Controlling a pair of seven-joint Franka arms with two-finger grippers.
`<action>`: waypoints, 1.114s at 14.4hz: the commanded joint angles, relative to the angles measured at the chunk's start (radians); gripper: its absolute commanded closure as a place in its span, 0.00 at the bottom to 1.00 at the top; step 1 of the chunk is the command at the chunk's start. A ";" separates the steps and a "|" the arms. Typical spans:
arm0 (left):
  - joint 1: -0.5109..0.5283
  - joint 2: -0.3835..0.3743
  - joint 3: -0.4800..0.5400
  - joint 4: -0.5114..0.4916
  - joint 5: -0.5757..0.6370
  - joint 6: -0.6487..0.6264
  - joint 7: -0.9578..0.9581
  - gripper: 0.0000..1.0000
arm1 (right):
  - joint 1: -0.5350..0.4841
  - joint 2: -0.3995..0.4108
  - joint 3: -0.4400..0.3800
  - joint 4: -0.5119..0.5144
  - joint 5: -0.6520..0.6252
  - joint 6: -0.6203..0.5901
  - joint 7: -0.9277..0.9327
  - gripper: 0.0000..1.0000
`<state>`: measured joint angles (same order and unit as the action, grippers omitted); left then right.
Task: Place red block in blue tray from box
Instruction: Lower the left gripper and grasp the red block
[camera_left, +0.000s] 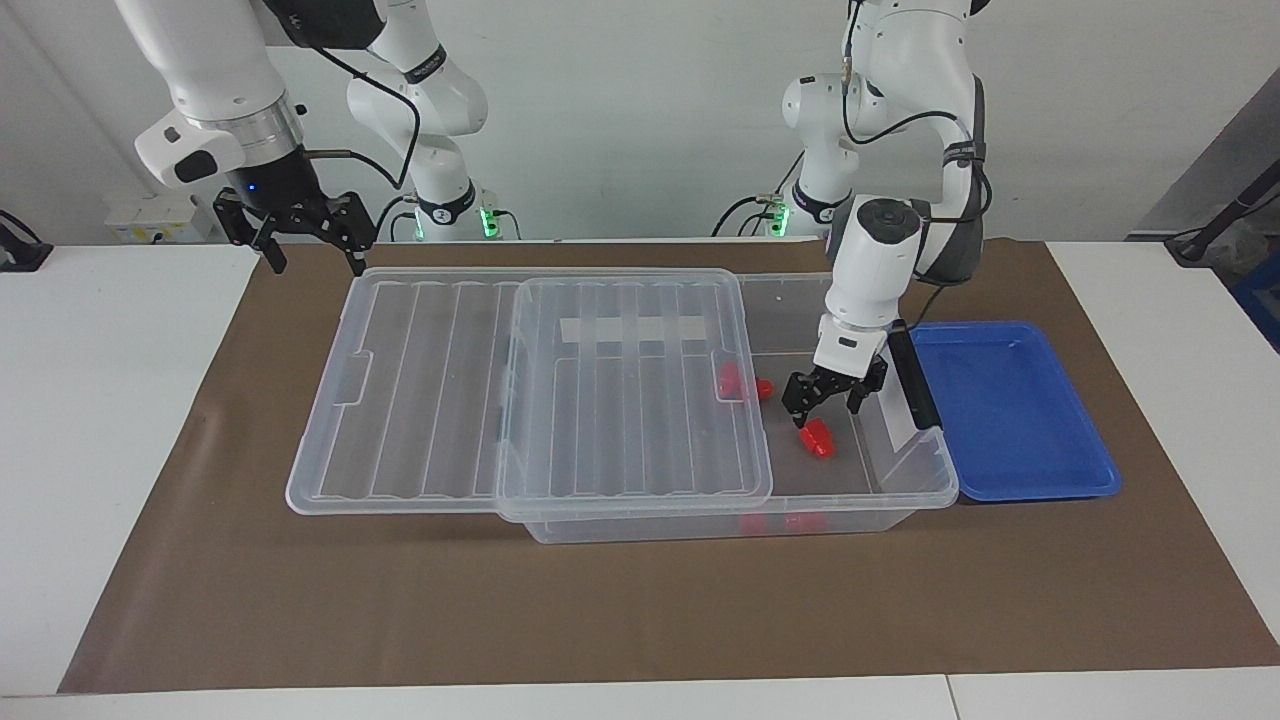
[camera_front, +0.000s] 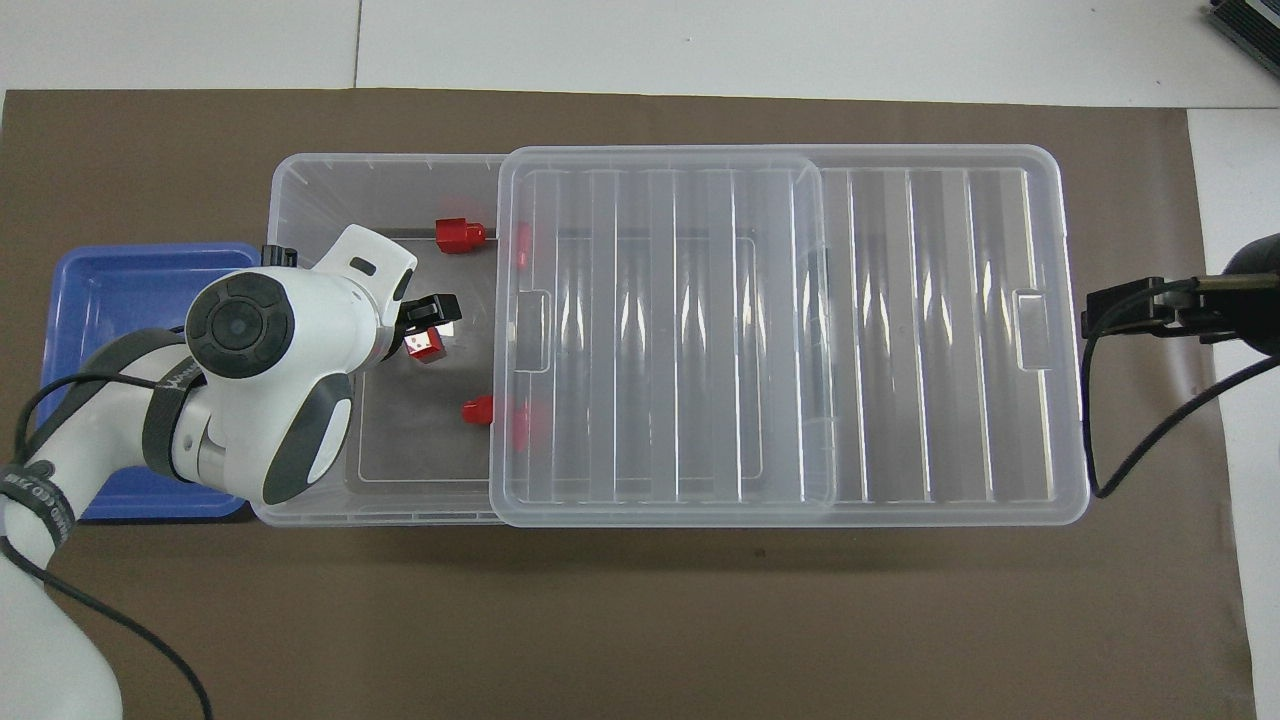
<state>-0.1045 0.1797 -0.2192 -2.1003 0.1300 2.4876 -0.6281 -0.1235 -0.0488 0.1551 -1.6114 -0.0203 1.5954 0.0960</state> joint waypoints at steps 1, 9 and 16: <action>0.005 0.023 0.004 -0.024 0.028 0.065 -0.024 0.00 | 0.036 0.006 -0.002 0.031 0.003 -0.052 0.025 0.02; 0.005 0.075 0.009 -0.024 0.030 0.137 -0.025 0.00 | 0.177 0.006 -0.169 0.028 0.002 -0.058 0.039 0.00; 0.003 0.077 0.009 -0.029 0.078 0.137 -0.025 0.01 | 0.188 0.006 -0.180 0.019 0.010 -0.049 0.034 0.00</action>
<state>-0.0997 0.2541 -0.2166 -2.1114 0.1626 2.5977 -0.6311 0.0513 -0.0486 -0.0130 -1.5984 -0.0200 1.5572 0.1181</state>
